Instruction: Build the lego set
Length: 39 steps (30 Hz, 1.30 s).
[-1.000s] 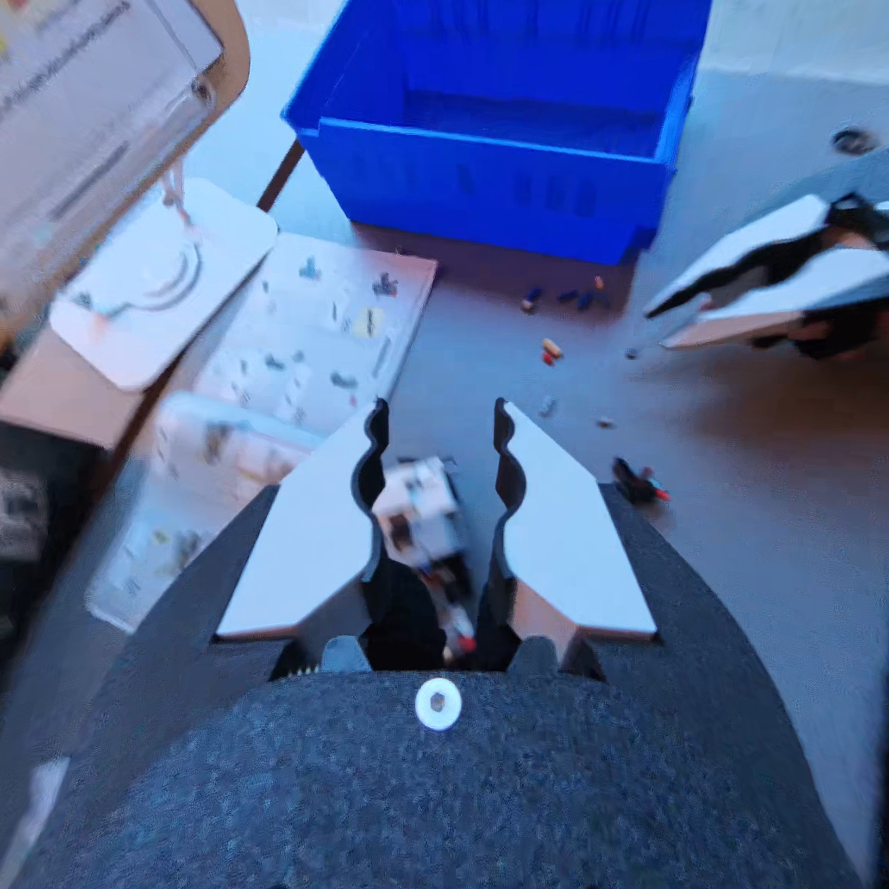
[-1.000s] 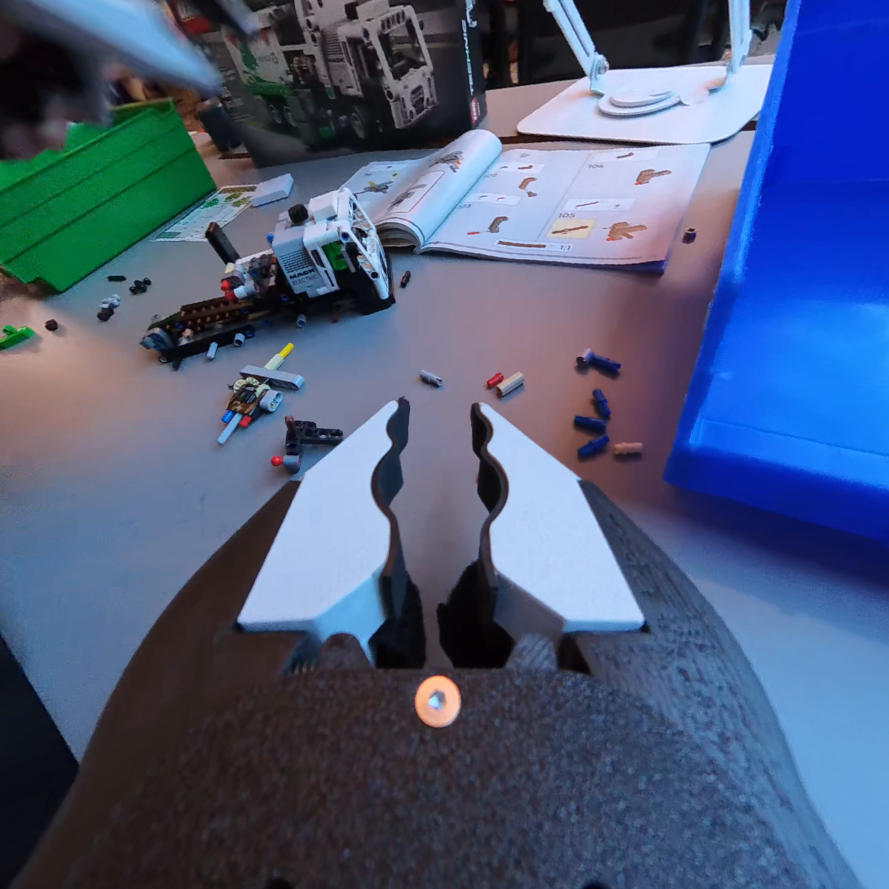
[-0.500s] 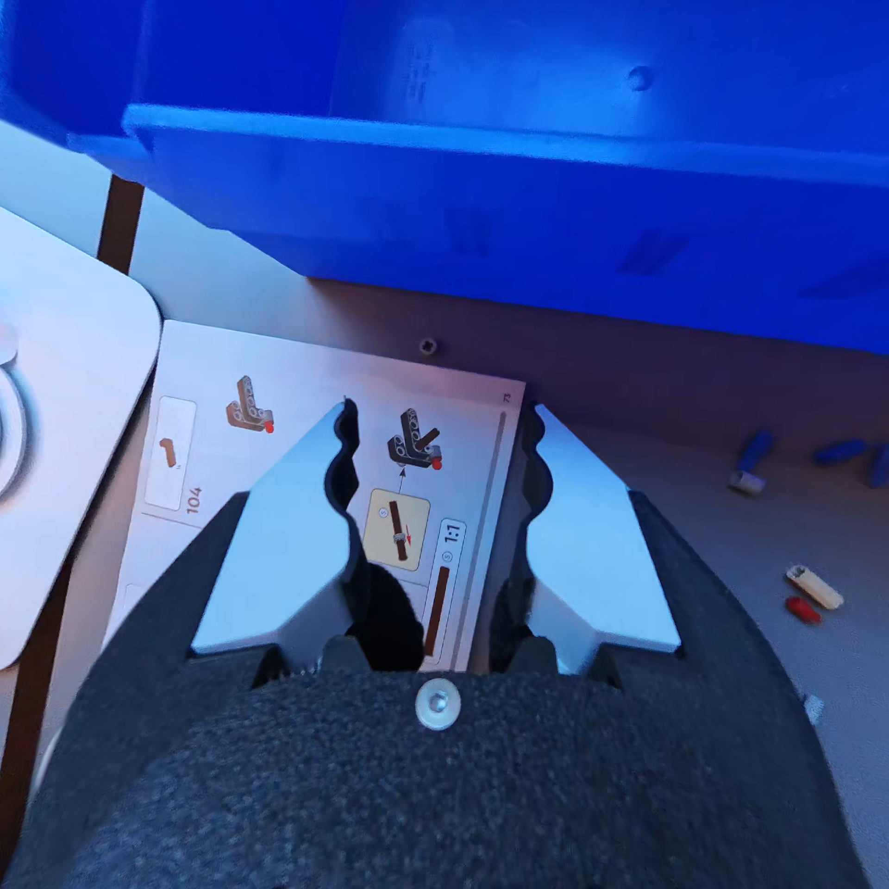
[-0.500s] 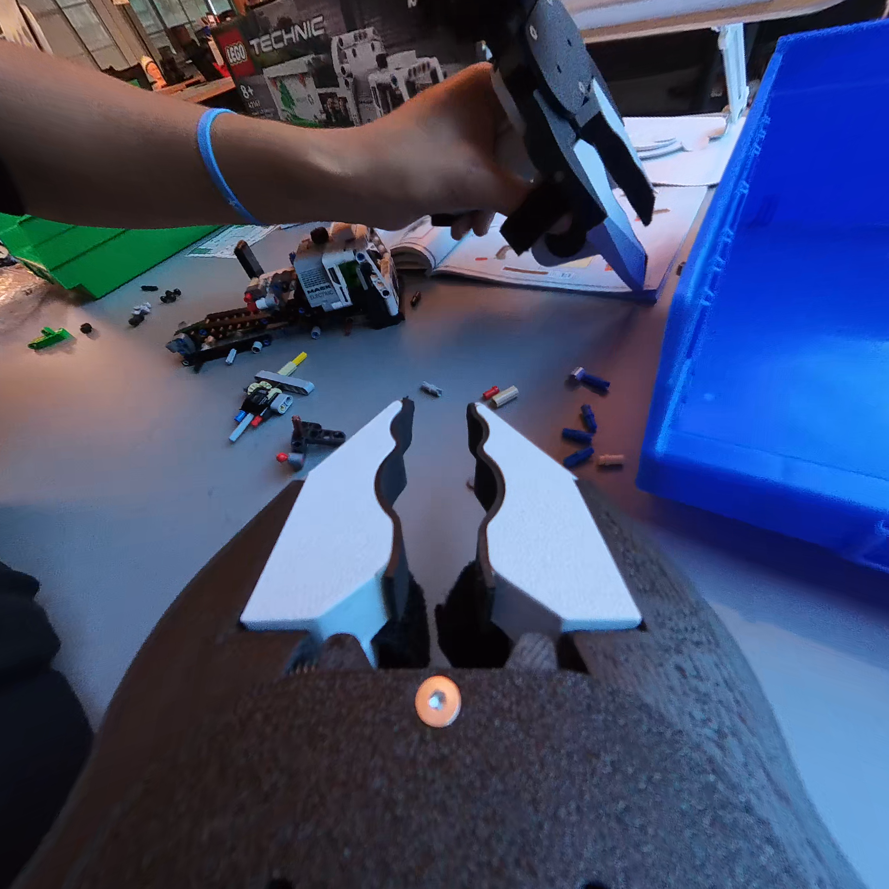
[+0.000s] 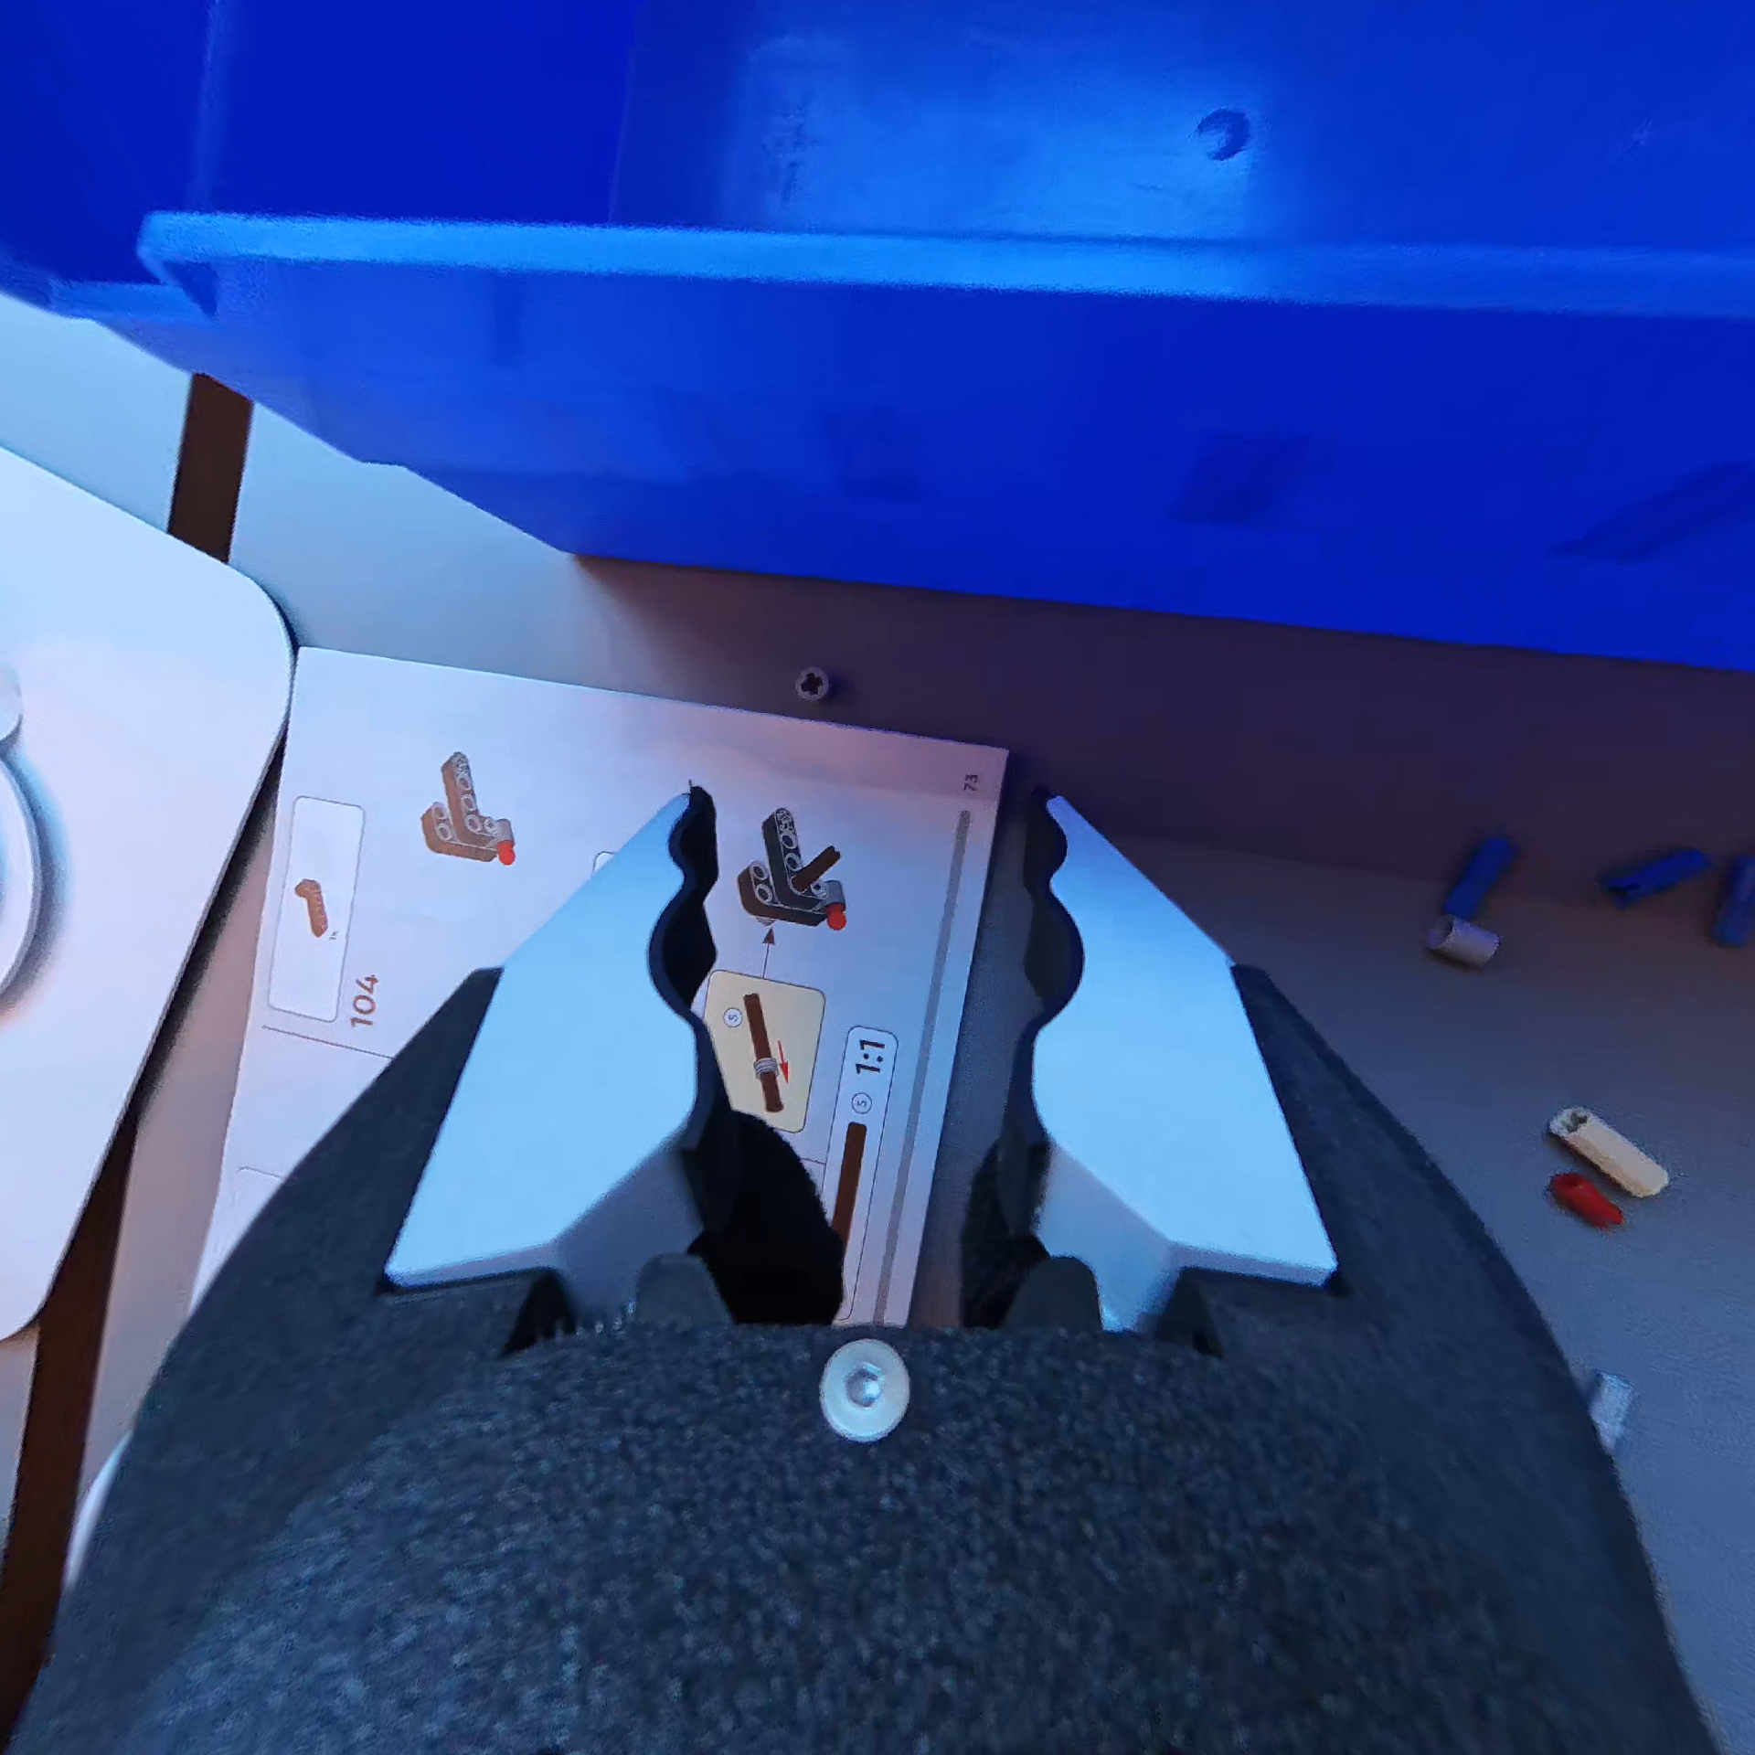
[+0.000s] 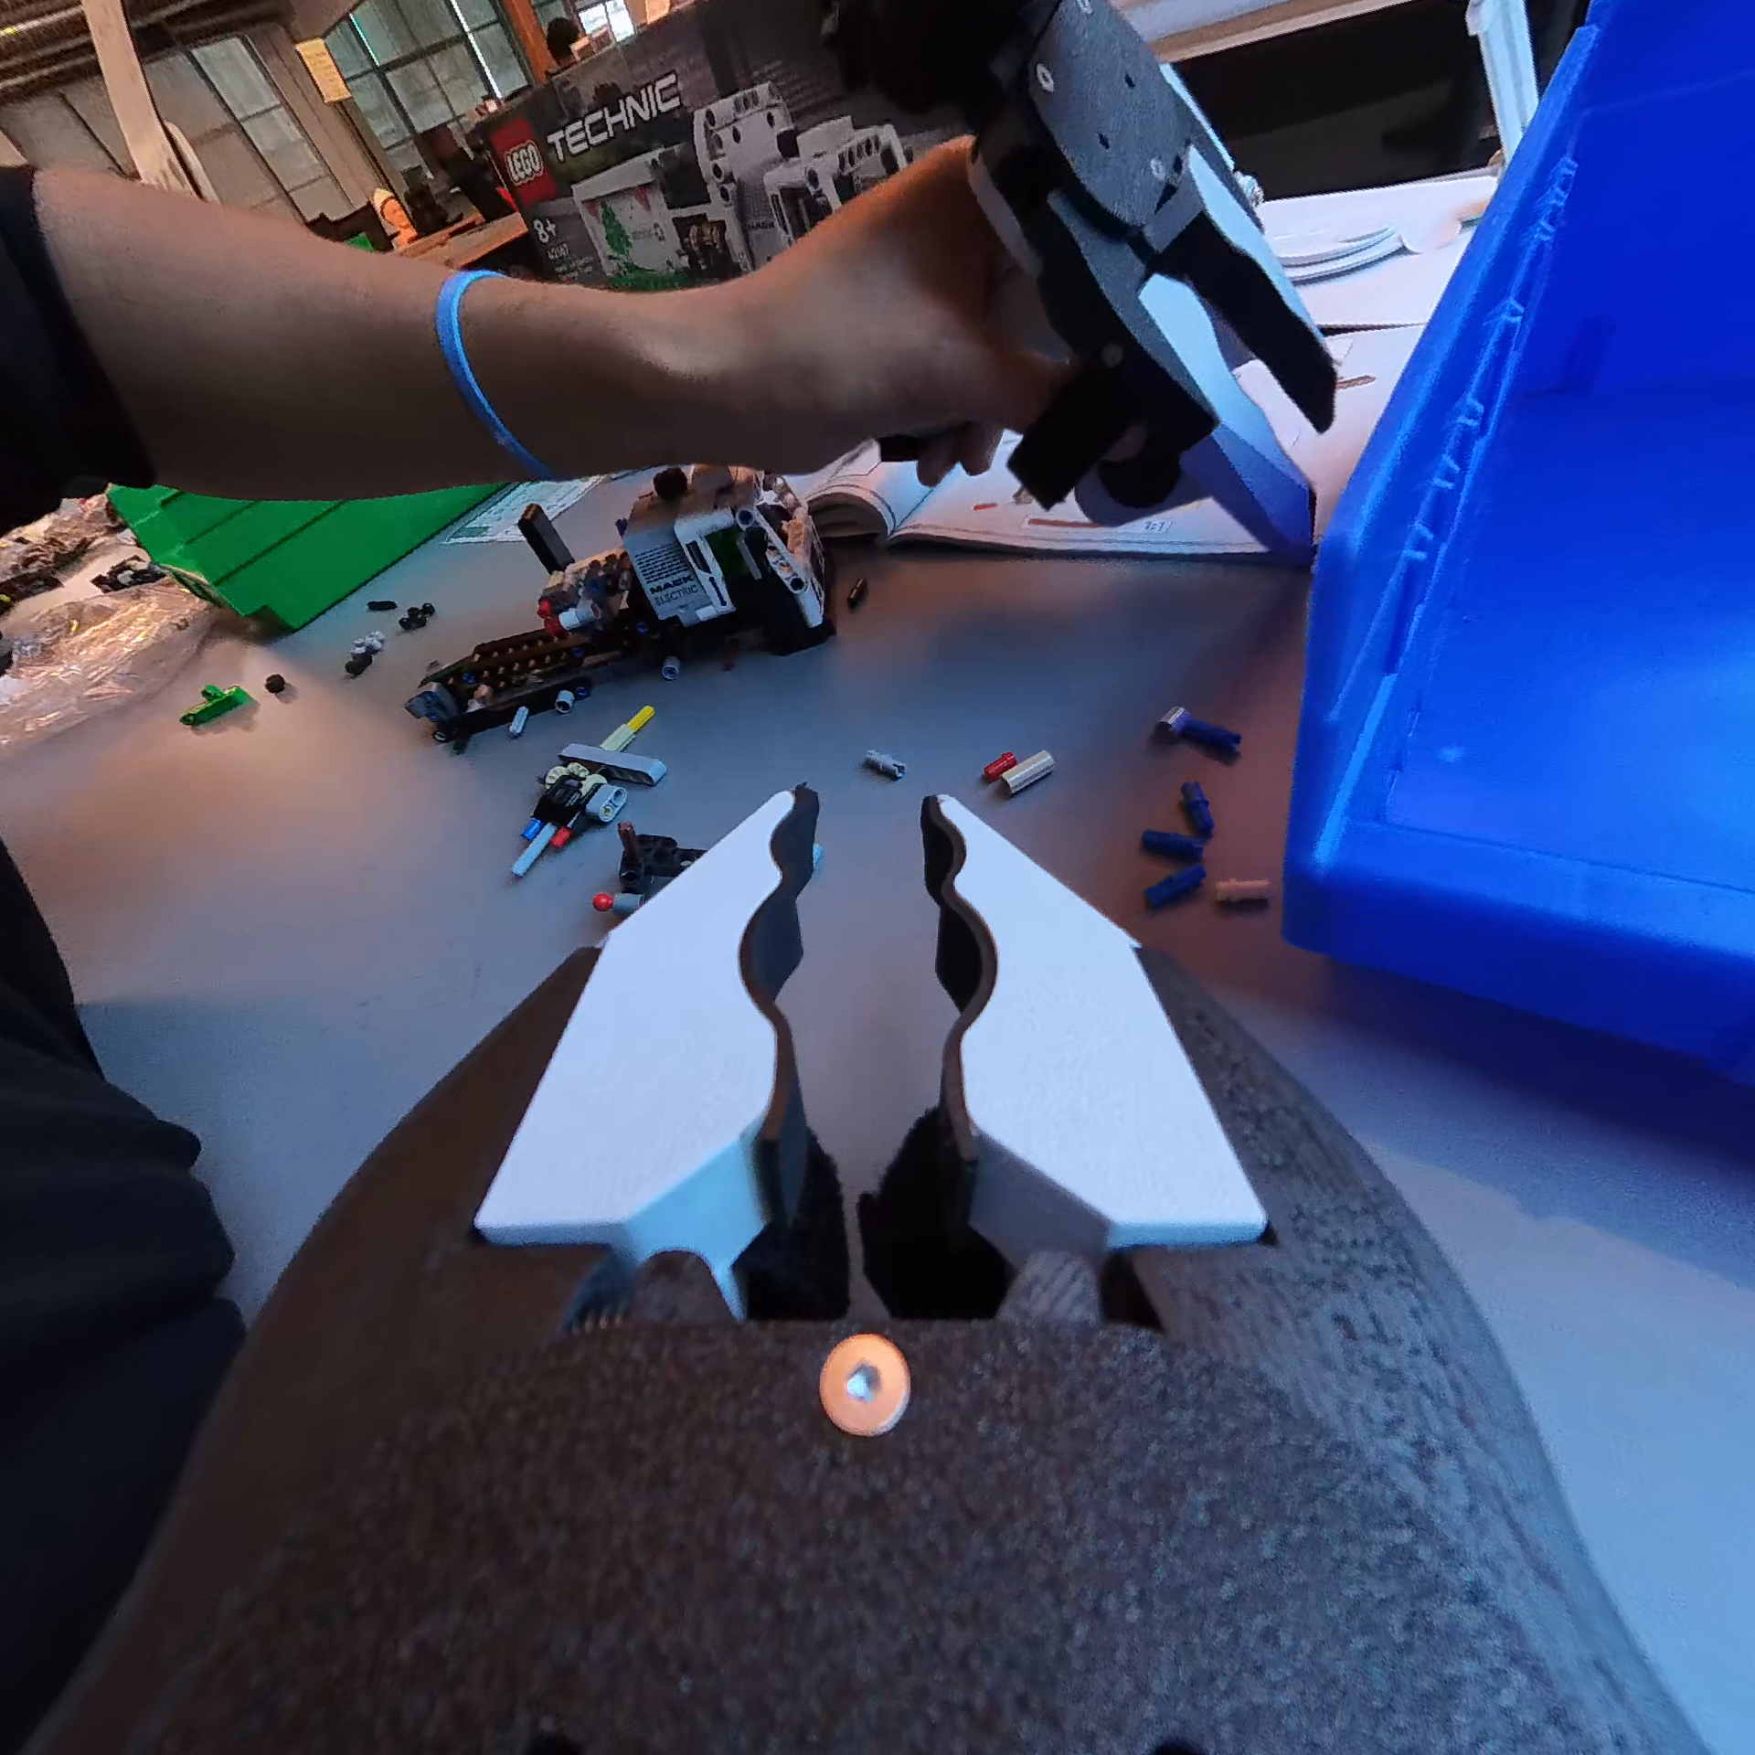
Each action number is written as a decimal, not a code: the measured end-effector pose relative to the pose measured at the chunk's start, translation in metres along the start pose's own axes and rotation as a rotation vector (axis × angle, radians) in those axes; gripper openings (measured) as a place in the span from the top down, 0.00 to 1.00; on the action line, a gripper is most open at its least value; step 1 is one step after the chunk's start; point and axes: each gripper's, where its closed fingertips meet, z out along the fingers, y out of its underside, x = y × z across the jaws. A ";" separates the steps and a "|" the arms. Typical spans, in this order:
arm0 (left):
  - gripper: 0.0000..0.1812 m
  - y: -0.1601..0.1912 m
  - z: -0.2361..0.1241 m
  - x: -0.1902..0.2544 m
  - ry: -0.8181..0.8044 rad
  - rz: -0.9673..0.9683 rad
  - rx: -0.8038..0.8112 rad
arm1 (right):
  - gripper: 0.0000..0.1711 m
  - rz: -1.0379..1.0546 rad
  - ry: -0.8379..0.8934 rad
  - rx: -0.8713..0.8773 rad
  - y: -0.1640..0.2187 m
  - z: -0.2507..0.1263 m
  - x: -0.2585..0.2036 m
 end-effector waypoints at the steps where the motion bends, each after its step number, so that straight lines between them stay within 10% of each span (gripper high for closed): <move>1: 0.66 0.001 0.001 -0.001 -0.013 0.008 -0.004 | 0.87 0.001 -0.002 -0.003 0.000 0.000 0.000; 8: 0.70 -0.004 -0.007 -0.008 -0.023 -0.017 0.021 | 0.87 -0.005 -0.008 -0.016 0.002 0.001 -0.003; 13: 1.00 0.000 -0.011 -0.001 0.023 0.004 0.009 | 0.88 0.013 -0.023 -0.010 0.002 0.002 -0.004; 23: 1.00 0.004 -0.061 -0.003 0.195 -0.161 0.145 | 0.85 -0.043 0.093 0.014 -0.031 0.024 0.007; 39: 1.00 0.032 -0.155 -0.022 0.373 -0.436 0.442 | 0.79 -0.208 0.030 -0.007 -0.114 0.175 0.031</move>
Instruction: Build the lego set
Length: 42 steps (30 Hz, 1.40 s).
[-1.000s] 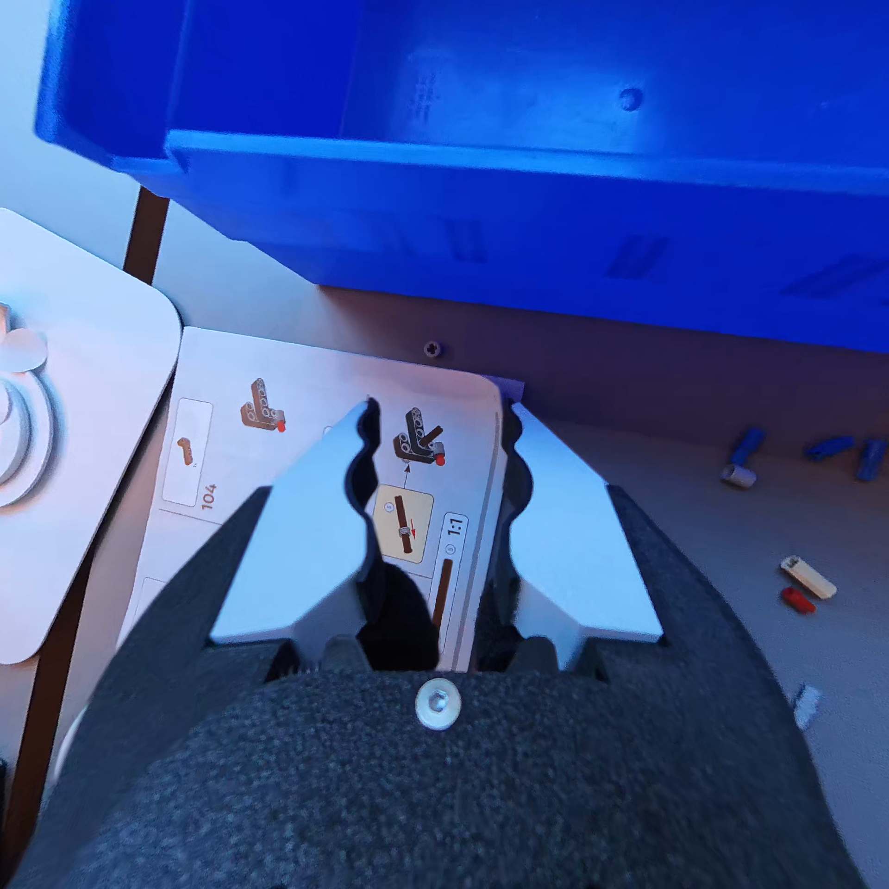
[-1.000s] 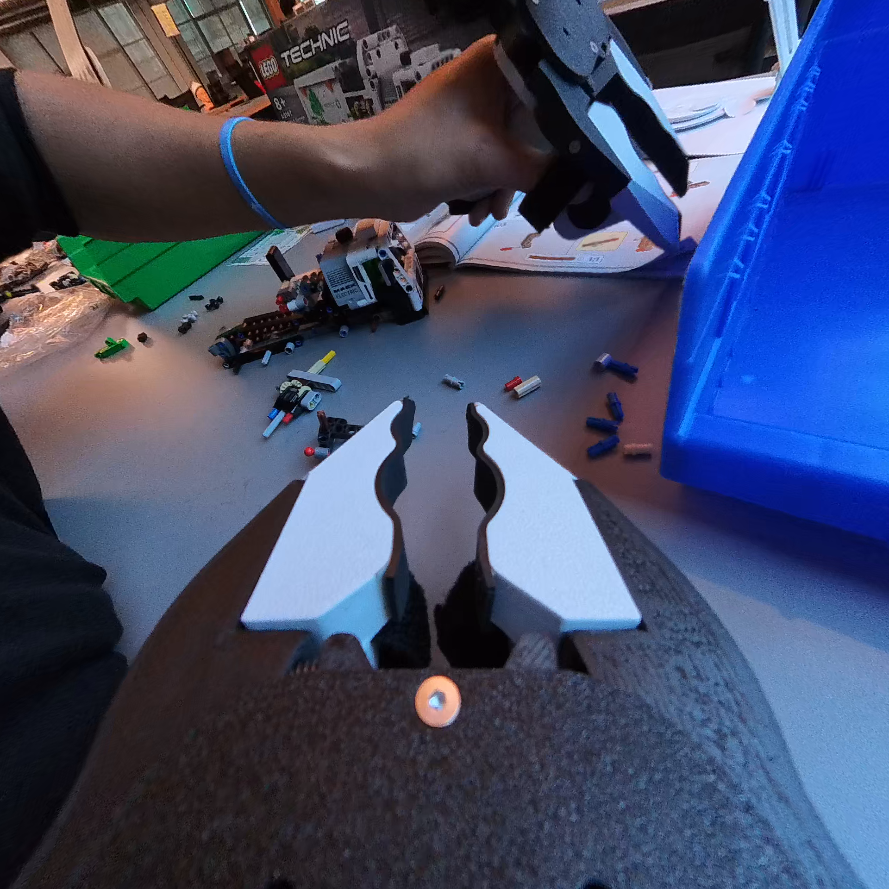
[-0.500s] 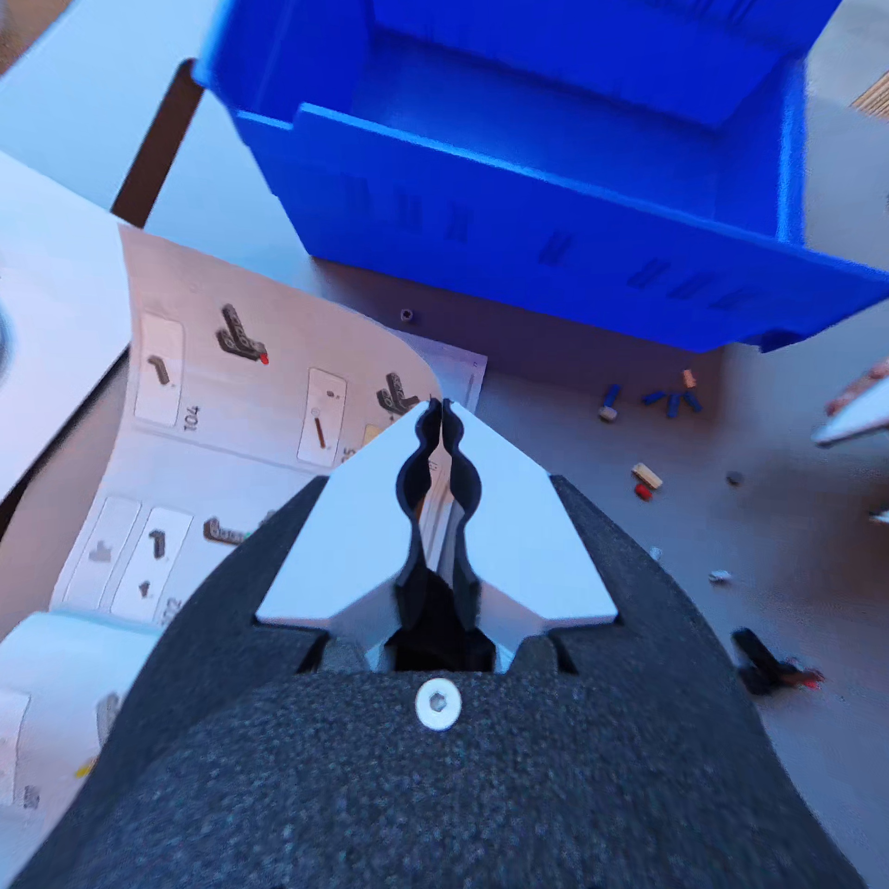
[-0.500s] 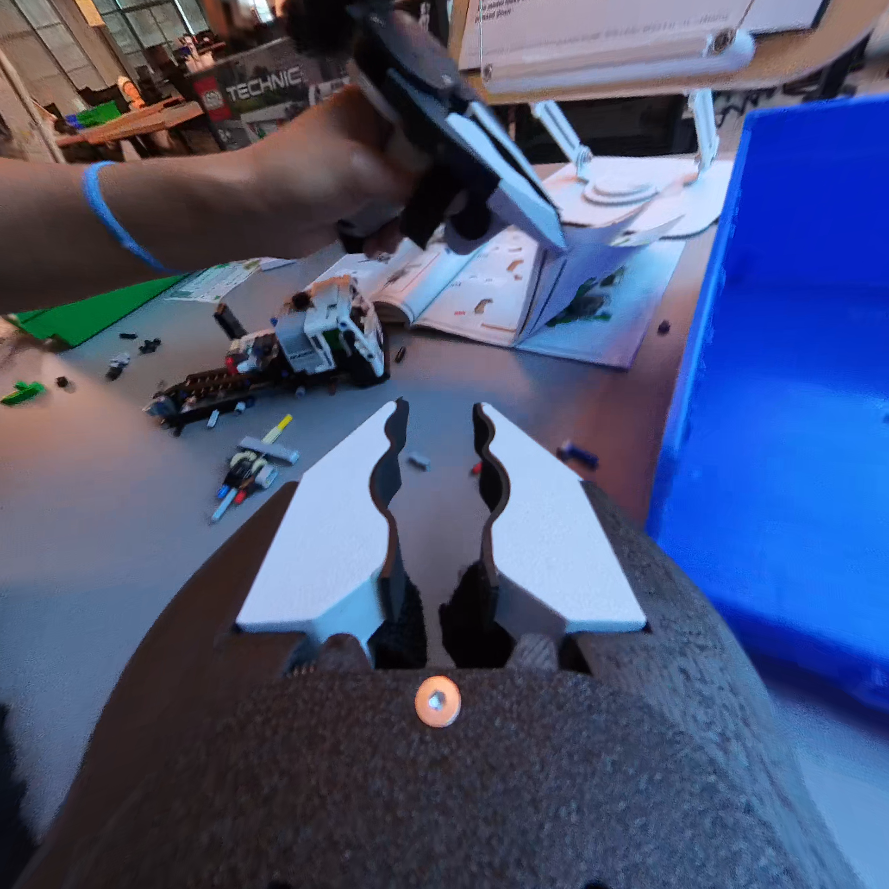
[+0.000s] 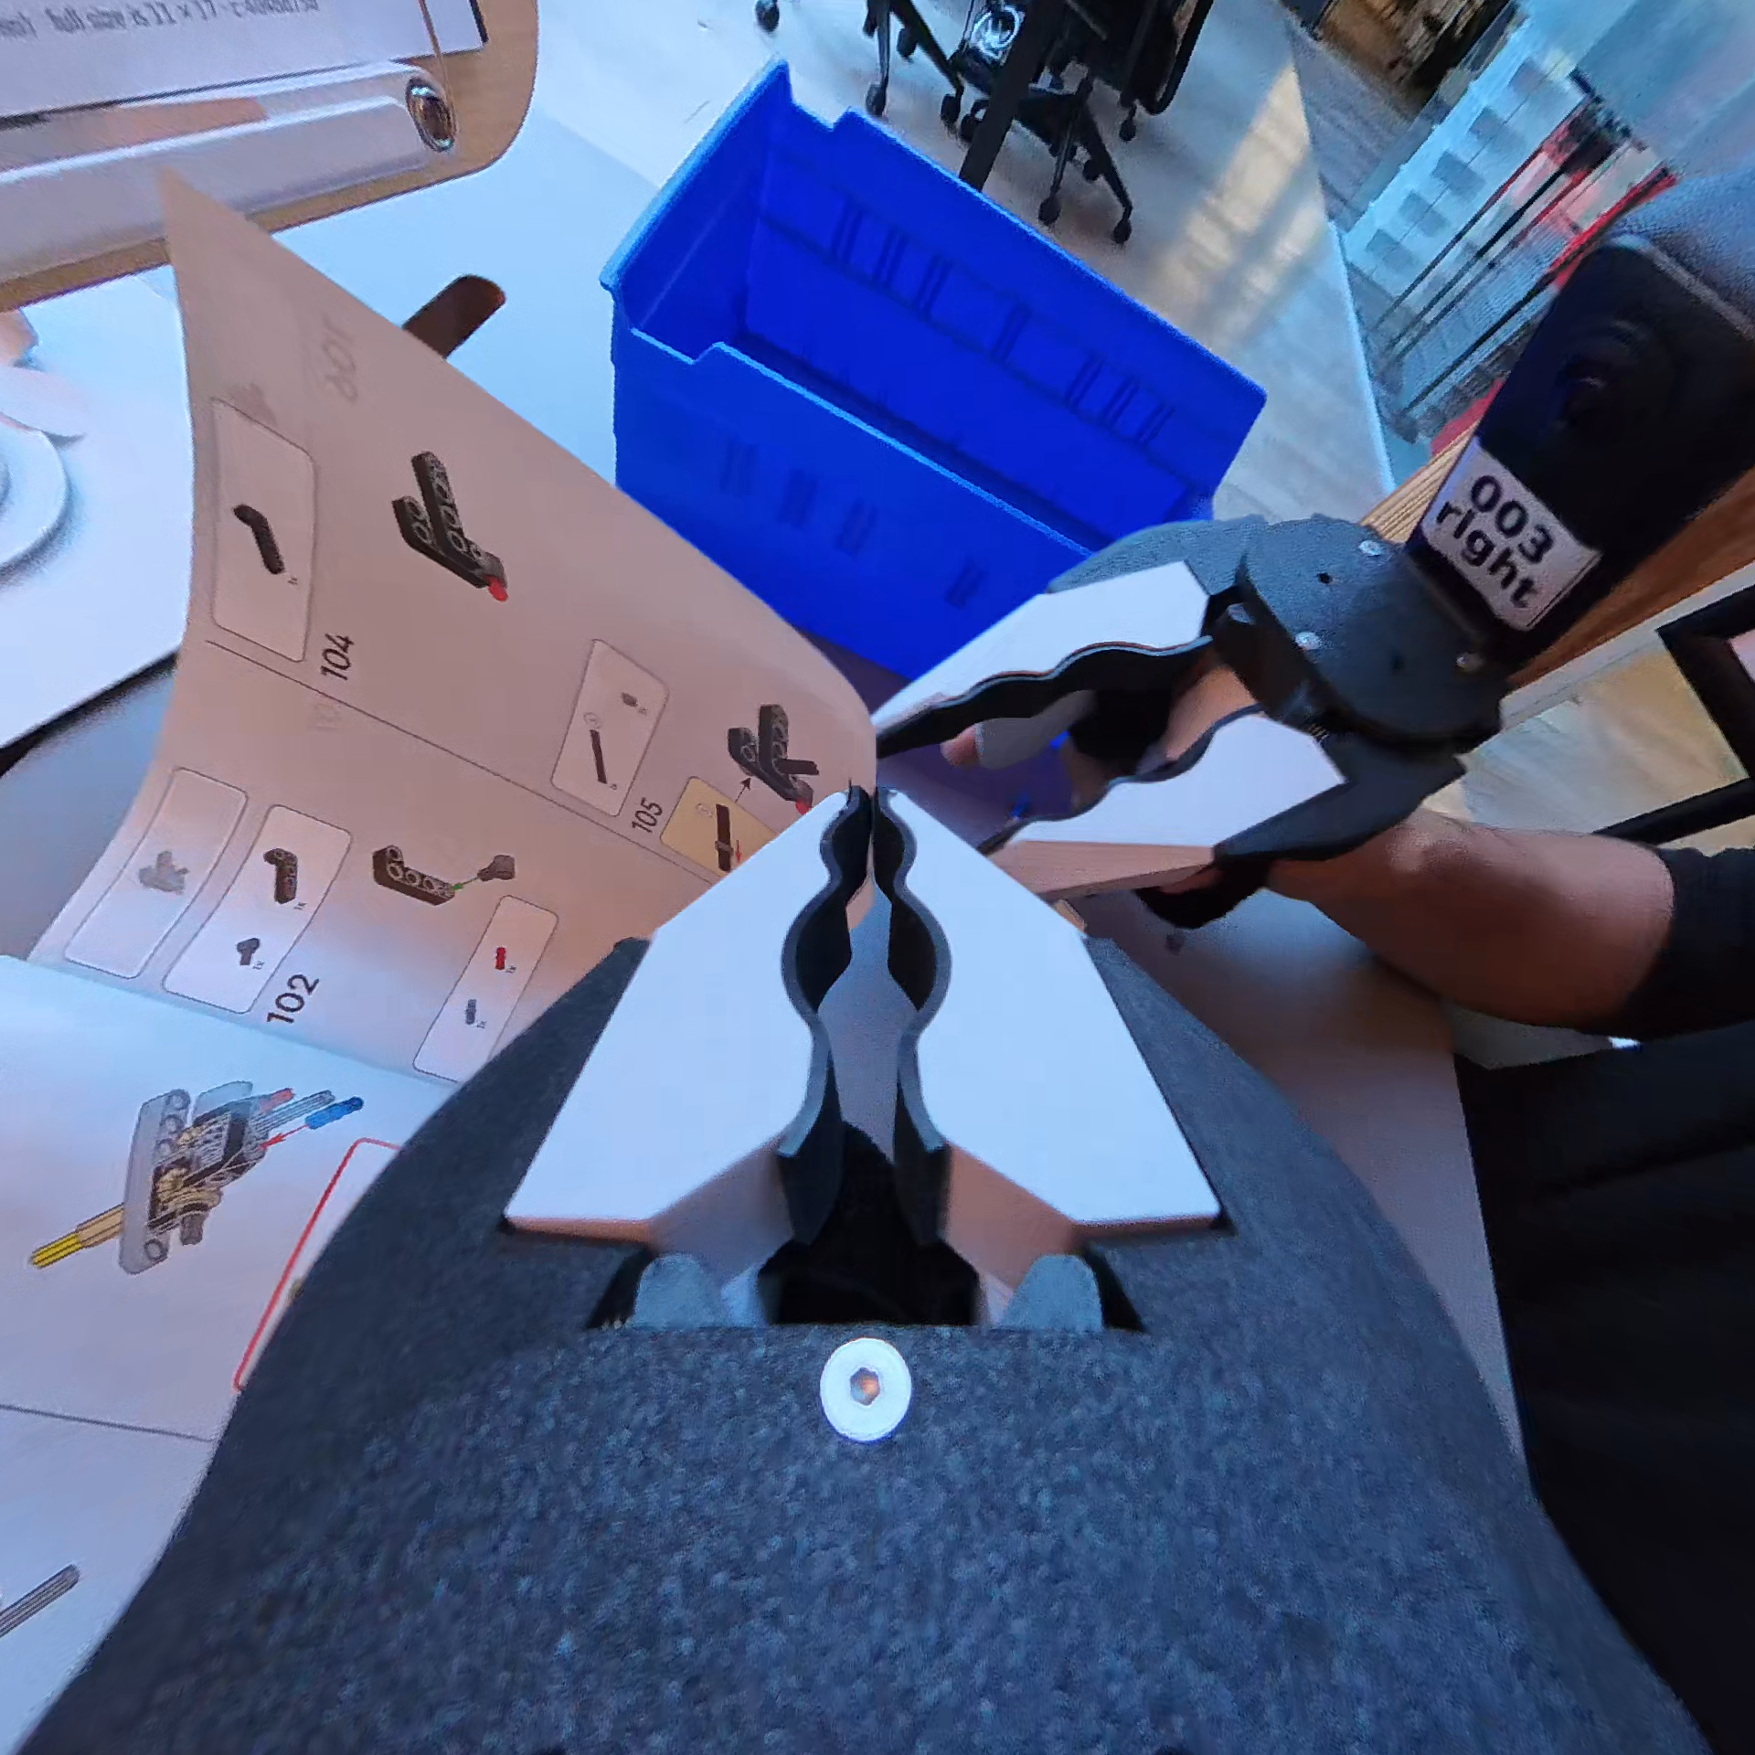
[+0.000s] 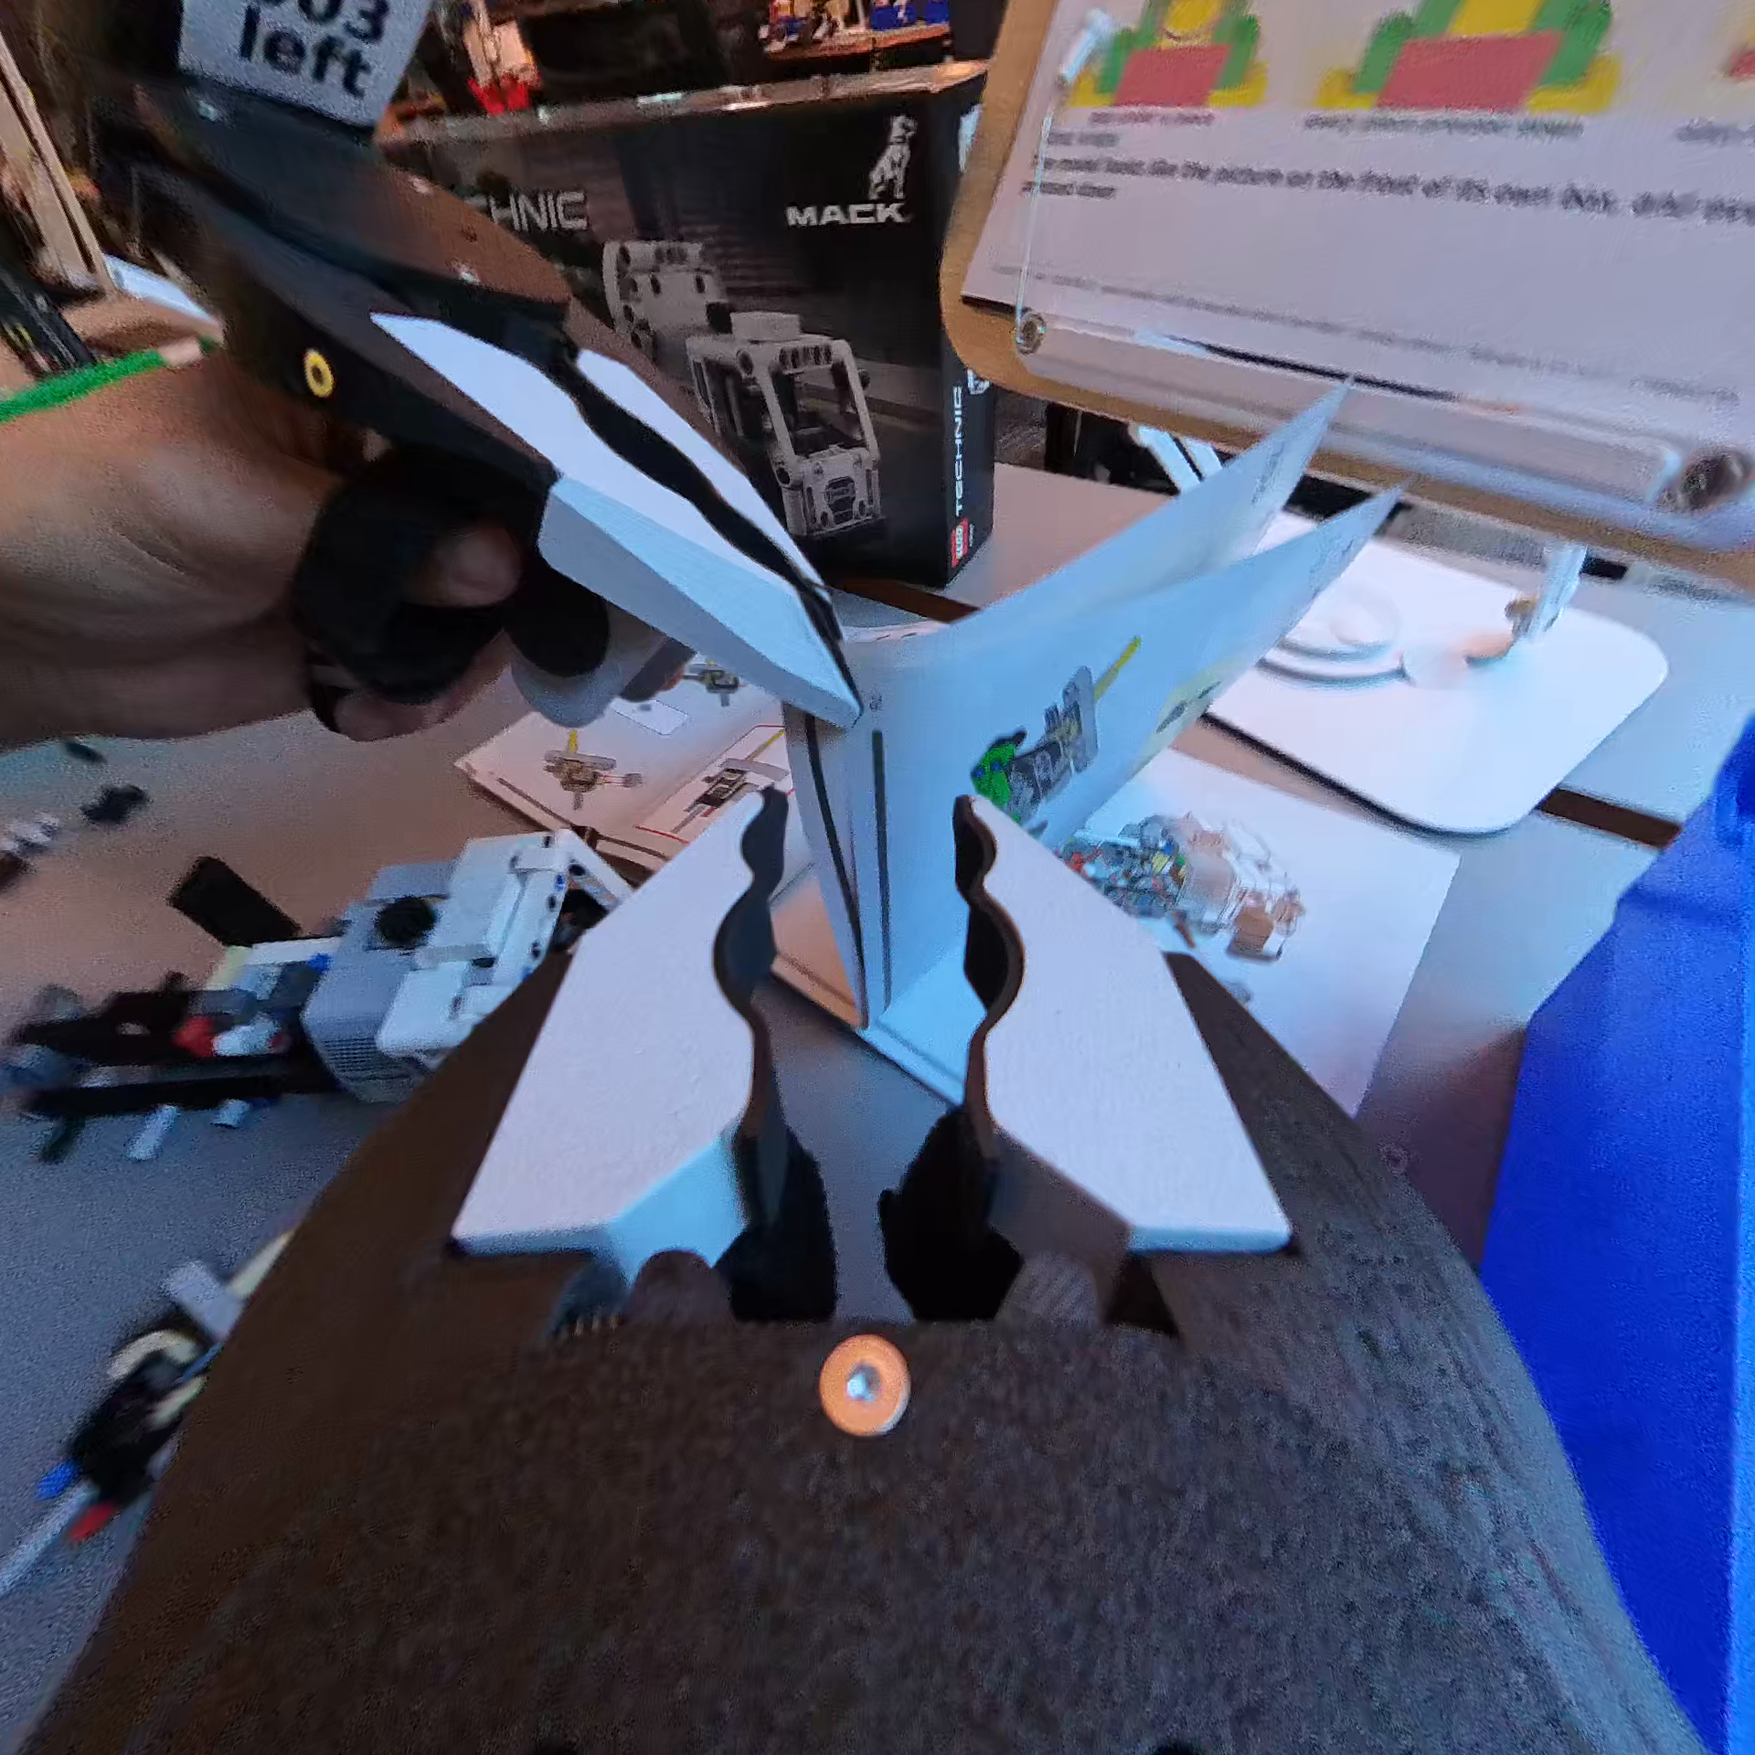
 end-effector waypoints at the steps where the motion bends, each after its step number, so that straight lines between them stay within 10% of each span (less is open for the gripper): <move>1: 1.00 0.001 0.000 0.000 0.010 -0.008 0.004 | 0.80 -0.036 0.009 0.000 -0.001 0.005 0.001; 9: 1.00 0.002 -0.003 0.002 0.038 -0.007 0.021 | 0.95 -0.097 0.024 -0.024 -0.002 0.016 0.000; 30: 1.00 0.016 -0.009 -0.012 -0.001 0.018 -0.056 | 0.93 -0.063 0.127 -0.047 0.005 -0.010 0.021; 36: 1.00 0.032 -0.050 -0.026 -0.059 -0.060 -0.061 | 0.88 -0.113 0.317 -0.121 0.008 -0.046 0.026; 42: 1.00 0.065 -0.117 -0.051 -0.152 -0.238 -0.023 | 1.00 -0.159 0.251 -0.251 0.031 0.008 0.012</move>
